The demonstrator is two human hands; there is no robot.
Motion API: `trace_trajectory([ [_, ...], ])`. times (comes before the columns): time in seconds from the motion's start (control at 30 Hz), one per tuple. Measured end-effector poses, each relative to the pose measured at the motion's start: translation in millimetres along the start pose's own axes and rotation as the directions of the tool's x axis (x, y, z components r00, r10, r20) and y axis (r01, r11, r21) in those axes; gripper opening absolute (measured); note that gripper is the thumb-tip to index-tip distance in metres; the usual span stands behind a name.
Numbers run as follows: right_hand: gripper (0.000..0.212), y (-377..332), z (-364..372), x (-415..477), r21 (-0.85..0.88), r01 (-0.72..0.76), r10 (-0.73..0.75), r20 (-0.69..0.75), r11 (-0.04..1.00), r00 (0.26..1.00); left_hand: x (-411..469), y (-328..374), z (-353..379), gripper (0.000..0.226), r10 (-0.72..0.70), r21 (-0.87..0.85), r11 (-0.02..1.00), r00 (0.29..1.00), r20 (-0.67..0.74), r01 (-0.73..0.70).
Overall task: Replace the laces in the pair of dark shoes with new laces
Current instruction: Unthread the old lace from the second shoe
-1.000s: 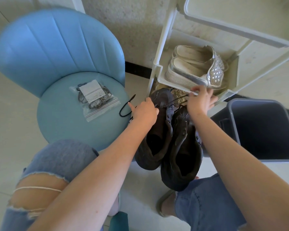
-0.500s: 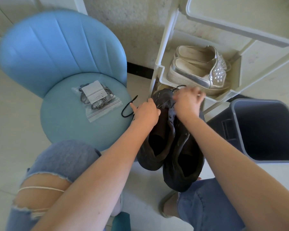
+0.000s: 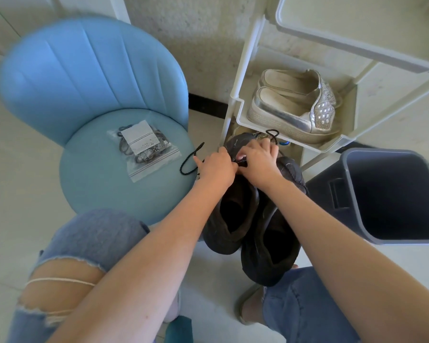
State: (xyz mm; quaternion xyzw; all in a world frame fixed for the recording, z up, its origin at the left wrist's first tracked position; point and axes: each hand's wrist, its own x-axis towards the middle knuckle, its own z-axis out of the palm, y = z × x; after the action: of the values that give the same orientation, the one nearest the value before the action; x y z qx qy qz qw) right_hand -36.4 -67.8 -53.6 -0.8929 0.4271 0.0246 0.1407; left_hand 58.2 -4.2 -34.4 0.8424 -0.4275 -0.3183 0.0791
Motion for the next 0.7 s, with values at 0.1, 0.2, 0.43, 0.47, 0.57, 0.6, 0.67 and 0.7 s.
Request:
trace_trajectory([
  [0.1, 0.014, -2, -5, -1, 0.003, -0.043, 0.043, -0.069, 0.999, 0.997, 0, -1, 0, 0.041, 0.001, 0.002, 1.000, 1.000, -0.002, -0.001],
  [0.2, 0.016, 14, -23, 4, 0.213, -0.356, 0.398, -0.201, 0.910, 0.895, 0, -3, 0, 0.042, -0.001, -0.015, 1.000, 1.000, 0.025, 0.001],
  [0.43, 0.028, 42, -41, 3, 0.253, -0.454, 0.503, -0.184, 0.854, 0.844, 2, -4, 1, 0.045, 0.001, -0.066, 0.998, 1.000, 0.024, 0.000],
  [0.47, 0.028, 35, -37, 3, 0.241, -0.364, 0.406, -0.158, 0.900, 0.900, 2, -4, 1, 0.046, -0.001, -0.078, 0.997, 1.000, 0.026, 0.003],
  [0.57, 0.021, 14, -25, 2, 0.114, -0.102, 0.106, -0.031, 0.988, 0.994, 3, -5, 2, 0.048, 0.006, -0.112, 0.994, 1.000, 0.020, -0.004],
  [0.6, 0.021, 8, -20, 1, 0.067, -0.059, 0.058, 0.025, 0.996, 0.998, 3, -6, 2, 0.048, 0.014, -0.125, 0.992, 1.000, 0.014, -0.012],
  [0.67, 0.021, -2, -10, -1, 0.015, -0.035, 0.033, 0.078, 0.999, 0.996, 3, -6, 2, 0.049, 0.028, -0.143, 0.989, 1.000, 0.005, -0.027],
  [0.7, 0.019, -5, -7, -2, 0.010, -0.034, 0.033, 0.063, 0.999, 0.997, 4, -6, 2, 0.049, 0.030, -0.141, 0.990, 1.000, 0.004, -0.029],
])
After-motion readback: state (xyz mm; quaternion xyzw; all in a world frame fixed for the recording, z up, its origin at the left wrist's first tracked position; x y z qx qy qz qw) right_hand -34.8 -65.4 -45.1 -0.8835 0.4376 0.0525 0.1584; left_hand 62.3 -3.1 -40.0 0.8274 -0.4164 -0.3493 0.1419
